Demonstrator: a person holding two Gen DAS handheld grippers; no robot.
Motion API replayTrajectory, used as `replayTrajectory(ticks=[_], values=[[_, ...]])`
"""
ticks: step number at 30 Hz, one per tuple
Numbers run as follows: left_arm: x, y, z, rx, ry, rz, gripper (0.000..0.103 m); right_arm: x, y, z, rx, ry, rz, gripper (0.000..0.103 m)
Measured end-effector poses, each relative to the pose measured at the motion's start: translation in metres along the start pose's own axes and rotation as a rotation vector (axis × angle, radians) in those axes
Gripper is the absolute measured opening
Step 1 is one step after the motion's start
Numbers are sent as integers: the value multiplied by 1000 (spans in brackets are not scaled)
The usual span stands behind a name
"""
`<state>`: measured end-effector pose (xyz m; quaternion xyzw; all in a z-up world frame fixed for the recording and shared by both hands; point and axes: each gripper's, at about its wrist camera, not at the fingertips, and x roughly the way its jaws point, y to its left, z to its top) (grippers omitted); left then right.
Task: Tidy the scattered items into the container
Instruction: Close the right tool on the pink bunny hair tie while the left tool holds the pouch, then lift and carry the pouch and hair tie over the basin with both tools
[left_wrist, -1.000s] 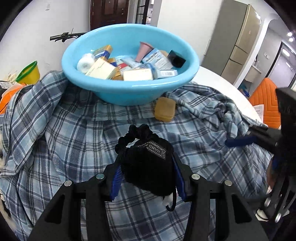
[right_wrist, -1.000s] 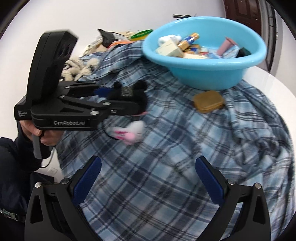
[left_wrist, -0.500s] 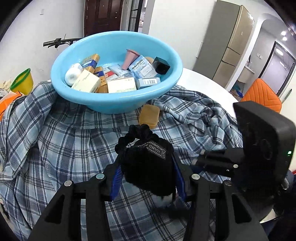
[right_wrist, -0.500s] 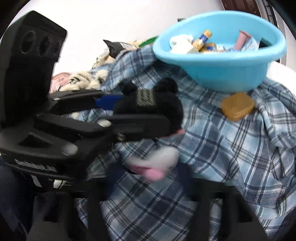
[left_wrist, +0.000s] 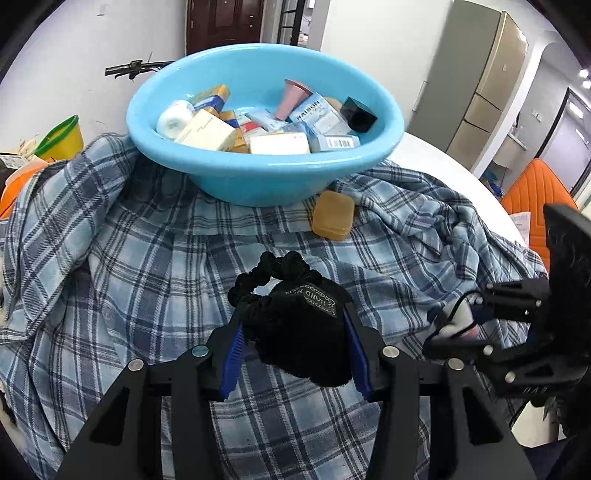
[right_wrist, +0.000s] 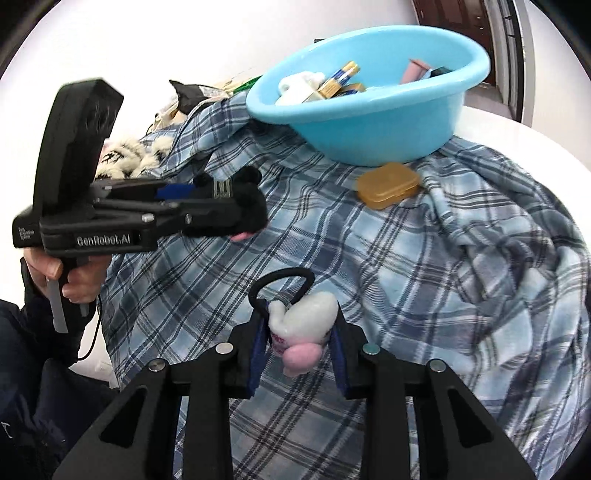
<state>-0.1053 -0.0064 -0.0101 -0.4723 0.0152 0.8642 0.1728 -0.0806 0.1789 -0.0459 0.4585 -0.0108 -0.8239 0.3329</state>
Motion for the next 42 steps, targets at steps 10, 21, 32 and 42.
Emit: replayTrajectory(ticks=[10,21,32,42], values=[[-3,-7,2,23,-16,21,51,-9,-4,12,-6,-46,-34,29],[-6,-10,-9,-55,-109,174,51,-41,14,10,69,-273,-336,29],[-9,-29,-28,-131,-177,233,51,-47,23,-4,164,-377,-517,29],[-18,-32,-26,-119,-204,252,51,-48,22,-5,159,-361,-508,29]])
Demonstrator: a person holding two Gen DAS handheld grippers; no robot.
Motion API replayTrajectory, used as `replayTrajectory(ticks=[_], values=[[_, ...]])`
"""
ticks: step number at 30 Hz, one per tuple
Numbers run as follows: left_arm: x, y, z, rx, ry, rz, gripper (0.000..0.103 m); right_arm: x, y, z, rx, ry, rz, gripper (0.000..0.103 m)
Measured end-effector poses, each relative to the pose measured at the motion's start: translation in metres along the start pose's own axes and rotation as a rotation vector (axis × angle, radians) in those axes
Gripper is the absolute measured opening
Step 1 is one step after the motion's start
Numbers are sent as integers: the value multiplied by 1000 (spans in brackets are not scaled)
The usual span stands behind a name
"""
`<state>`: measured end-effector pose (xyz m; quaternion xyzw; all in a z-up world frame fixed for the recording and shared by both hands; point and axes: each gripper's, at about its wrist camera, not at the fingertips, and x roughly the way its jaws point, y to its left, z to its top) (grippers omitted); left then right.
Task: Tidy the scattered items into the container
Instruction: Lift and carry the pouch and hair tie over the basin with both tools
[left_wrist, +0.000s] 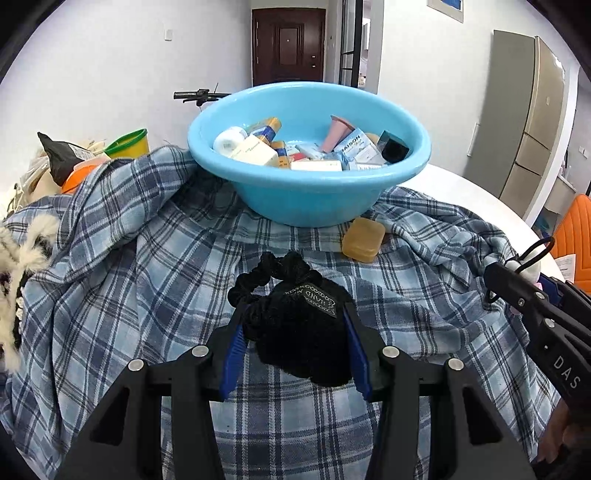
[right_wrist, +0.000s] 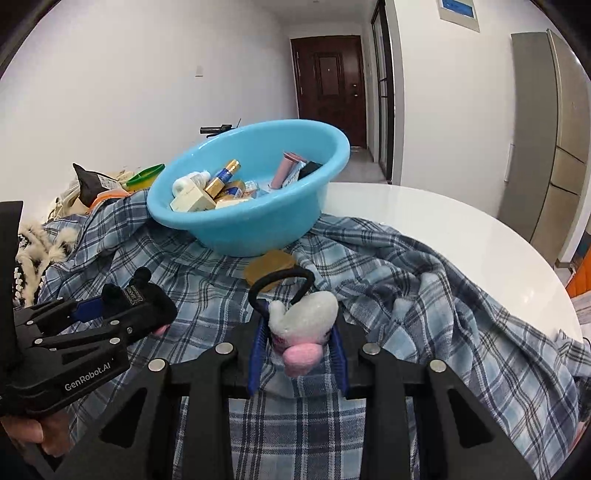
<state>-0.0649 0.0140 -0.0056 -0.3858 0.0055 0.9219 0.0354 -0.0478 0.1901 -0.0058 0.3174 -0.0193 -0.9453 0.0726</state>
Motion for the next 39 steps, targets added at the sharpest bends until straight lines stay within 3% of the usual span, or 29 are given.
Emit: replayTrajectory(ticks=[6,12,14,17,19,25,30,33,39], values=[[-27,2,28,-7,-86,6,51,-29,10,27,-35,-123,-8,29],[-89,5,59,-19,-260,13,51,-83,21,55,-68,-289,-13,29],[-115,6,61,-12,-309,-20,51,-104,25,59,-82,-341,-9,29],[-144,3,59,24,-371,-2,51,-132,27,58,-81,-390,49,29],[-152,3,56,28,-384,-10,51,-144,34,54,-108,-423,36,29],[-147,2,59,22,-370,-23,51,-136,39,56,-104,-411,27,29],[-132,-2,68,32,-394,15,51,-115,38,73,-106,-417,-5,29],[-118,-4,81,37,-401,22,51,-96,37,92,-101,-404,25,29],[-79,-1,129,41,-453,15,51,-58,43,129,-146,-419,0,29]])
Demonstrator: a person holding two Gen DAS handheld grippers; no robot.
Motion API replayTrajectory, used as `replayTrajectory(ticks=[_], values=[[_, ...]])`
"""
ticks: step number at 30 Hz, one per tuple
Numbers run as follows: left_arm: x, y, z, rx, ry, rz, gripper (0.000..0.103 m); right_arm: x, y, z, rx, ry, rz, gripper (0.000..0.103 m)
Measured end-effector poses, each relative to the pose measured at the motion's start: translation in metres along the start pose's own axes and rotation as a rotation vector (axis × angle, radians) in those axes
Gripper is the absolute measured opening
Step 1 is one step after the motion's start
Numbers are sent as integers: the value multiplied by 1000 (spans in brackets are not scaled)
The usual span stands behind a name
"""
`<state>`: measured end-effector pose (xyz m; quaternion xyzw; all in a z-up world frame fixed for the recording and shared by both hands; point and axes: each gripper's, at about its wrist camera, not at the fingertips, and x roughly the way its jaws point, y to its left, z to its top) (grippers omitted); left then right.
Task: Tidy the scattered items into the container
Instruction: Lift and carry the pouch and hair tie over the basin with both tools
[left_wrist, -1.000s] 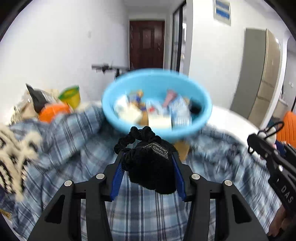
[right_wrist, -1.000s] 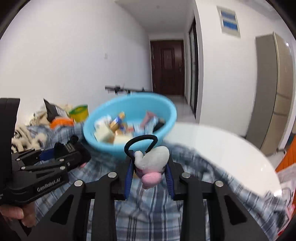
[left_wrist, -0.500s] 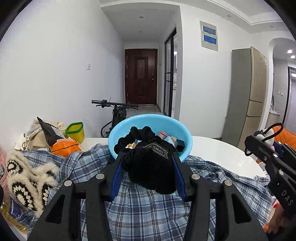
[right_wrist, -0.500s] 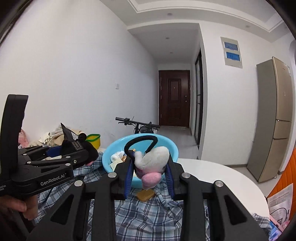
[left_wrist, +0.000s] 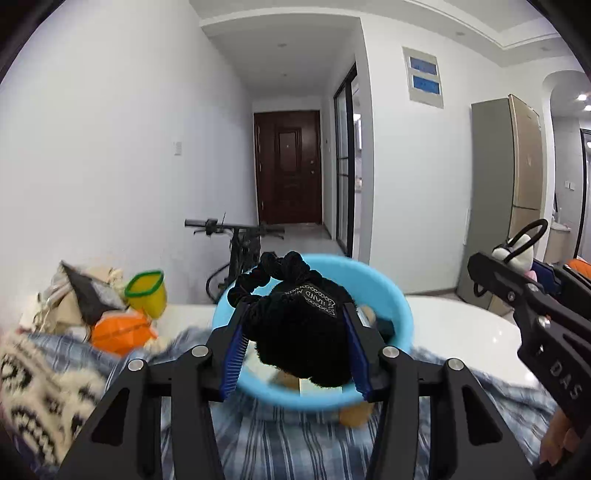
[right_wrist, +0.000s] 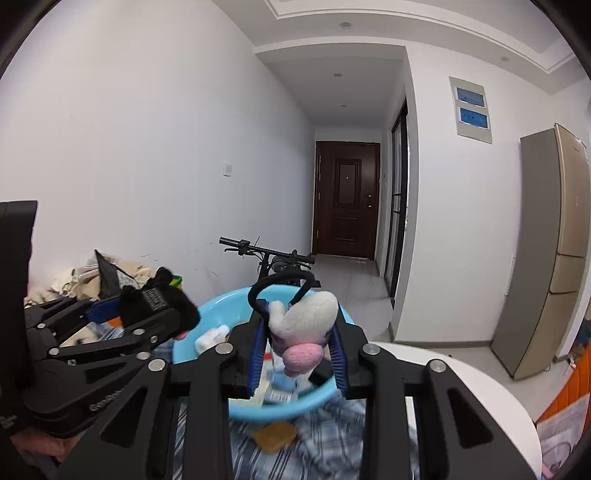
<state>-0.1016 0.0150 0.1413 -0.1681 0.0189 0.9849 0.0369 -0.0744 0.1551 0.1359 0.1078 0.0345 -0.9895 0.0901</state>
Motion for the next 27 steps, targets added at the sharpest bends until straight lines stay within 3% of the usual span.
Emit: replayTrajectory(ticks=[6,11,15,21,27], values=[[94,14,26,-40,28,-9,51,76,-15,19,41,38,27,29],[155,28,52,-83,31,-94,51,132,-24,34,50,52,21,29],[189,37,73,-114,21,-37,51,180,-36,47,106,79,3,29],[201,44,74,-101,40,21,51,201,-41,51,76,97,-26,29],[201,44,74,-102,66,5,51,207,-45,54,86,130,-8,29]])
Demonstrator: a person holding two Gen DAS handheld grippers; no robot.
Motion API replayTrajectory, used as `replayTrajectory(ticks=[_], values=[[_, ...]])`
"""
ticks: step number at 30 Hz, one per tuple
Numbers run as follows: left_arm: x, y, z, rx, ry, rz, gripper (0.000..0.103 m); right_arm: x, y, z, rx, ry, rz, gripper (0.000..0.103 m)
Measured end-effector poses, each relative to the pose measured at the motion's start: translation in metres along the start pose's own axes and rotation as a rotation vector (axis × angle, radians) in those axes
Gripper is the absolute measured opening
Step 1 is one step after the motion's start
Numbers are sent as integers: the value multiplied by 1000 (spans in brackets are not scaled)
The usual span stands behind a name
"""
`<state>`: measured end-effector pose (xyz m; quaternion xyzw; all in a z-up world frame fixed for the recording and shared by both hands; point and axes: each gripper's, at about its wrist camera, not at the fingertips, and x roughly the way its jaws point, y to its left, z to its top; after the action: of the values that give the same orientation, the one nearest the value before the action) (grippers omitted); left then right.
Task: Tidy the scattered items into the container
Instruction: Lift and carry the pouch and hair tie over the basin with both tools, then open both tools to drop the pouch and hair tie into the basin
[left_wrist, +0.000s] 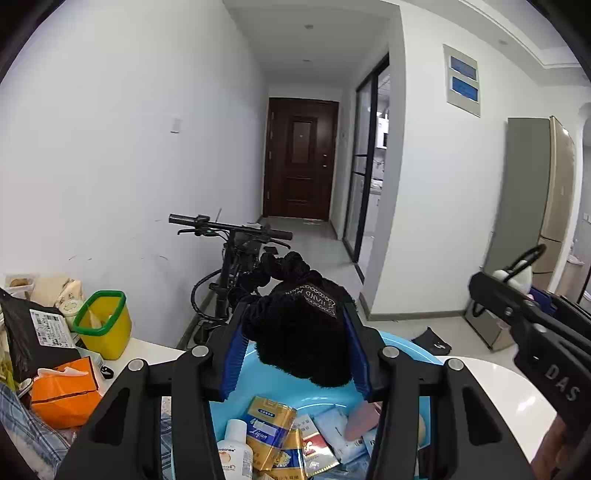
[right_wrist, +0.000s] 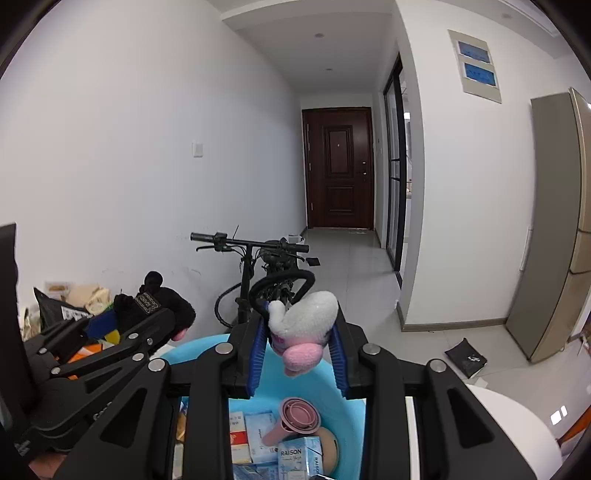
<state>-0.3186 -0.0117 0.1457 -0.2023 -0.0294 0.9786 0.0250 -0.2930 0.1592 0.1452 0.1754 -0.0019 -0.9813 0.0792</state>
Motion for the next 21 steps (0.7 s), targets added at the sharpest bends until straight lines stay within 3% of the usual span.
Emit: replayTrajectory(ticks=[2,5,7,10,13,15,21], values=[[0,-1,2,8,35,-1,51,4,1,-1,-13,38,-8,29],[13,0,8,-6,177,-14,51,16,0,2,-10,144,-15,29],[24,-2,11,13,291,-1,51,31,-2,5,8,274,11,29],[39,-10,9,101,444,76,51,54,-3,4,15,492,56,29],[52,-13,3,123,589,61,51,70,-4,3,25,626,132,29],[55,-7,2,74,612,68,51,73,-11,5,74,660,142,29],[59,3,1,47,620,75,51,67,-14,8,41,674,139,29]])
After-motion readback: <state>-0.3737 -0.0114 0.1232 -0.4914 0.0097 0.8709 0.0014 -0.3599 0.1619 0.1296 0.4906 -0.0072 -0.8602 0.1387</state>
